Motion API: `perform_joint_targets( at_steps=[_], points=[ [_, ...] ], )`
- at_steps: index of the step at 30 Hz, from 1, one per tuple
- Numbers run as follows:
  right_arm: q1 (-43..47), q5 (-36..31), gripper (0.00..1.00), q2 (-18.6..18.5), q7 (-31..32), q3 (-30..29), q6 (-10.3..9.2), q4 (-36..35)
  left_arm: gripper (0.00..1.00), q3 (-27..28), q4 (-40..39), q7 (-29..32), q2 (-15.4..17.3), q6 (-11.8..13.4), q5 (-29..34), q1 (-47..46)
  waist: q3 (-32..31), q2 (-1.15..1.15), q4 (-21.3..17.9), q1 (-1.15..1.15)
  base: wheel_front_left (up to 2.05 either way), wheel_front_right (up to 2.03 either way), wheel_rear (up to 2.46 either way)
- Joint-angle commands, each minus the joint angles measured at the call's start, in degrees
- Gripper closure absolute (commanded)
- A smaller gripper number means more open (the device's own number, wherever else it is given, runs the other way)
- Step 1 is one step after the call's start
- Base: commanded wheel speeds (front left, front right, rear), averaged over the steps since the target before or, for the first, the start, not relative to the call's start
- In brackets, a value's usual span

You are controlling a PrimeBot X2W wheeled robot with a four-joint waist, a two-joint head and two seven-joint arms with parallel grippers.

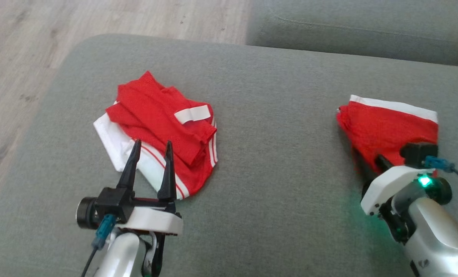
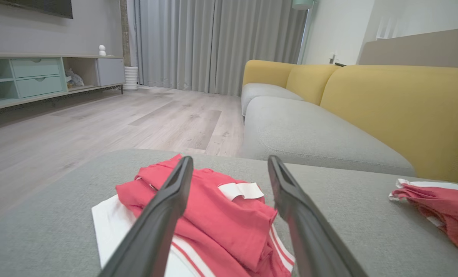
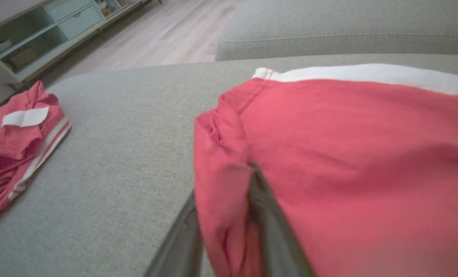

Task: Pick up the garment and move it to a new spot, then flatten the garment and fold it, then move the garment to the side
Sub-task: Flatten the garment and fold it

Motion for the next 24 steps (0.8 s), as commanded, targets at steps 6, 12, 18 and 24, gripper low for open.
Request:
perform_joint_targets(
  at_steps=[6,12,18,24],
  points=[
    [-1.6,1.9,0.0,-2.4,-3.7,0.2,-0.04,-2.2,0.0,1.9,-2.2,-0.3,0.4,-0.3,0.3,-1.0,-1.1,0.0,-3.4,0.0,0.0,0.0,0.0],
    [-1.0,-2.8,0.0,-4.3,-11.7,-7.5,-0.04,-4.4,0.0,2.4,-3.6,-0.3,0.4,-0.1,0.1,-1.3,-1.7,0.0,-6.9,0.0,0.0,0.0,0.0],
    [3.5,-12.6,0.0,0.0,-13.4,-18.3,-0.04,-11.8,0.0,2.4,-5.4,-0.3,0.4,0.1,0.1,-1.2,-1.2,0.0,-10.3,0.0,0.0,0.0,0.0],
    [10.3,-22.1,0.0,9.0,-13.5,-26.7,-0.04,-23.4,0.0,2.9,-7.6,-0.3,0.4,0.4,-1.5,-0.2,-0.5,0.0,-12.7,0.0,0.0,0.0,0.0]
  ],
)
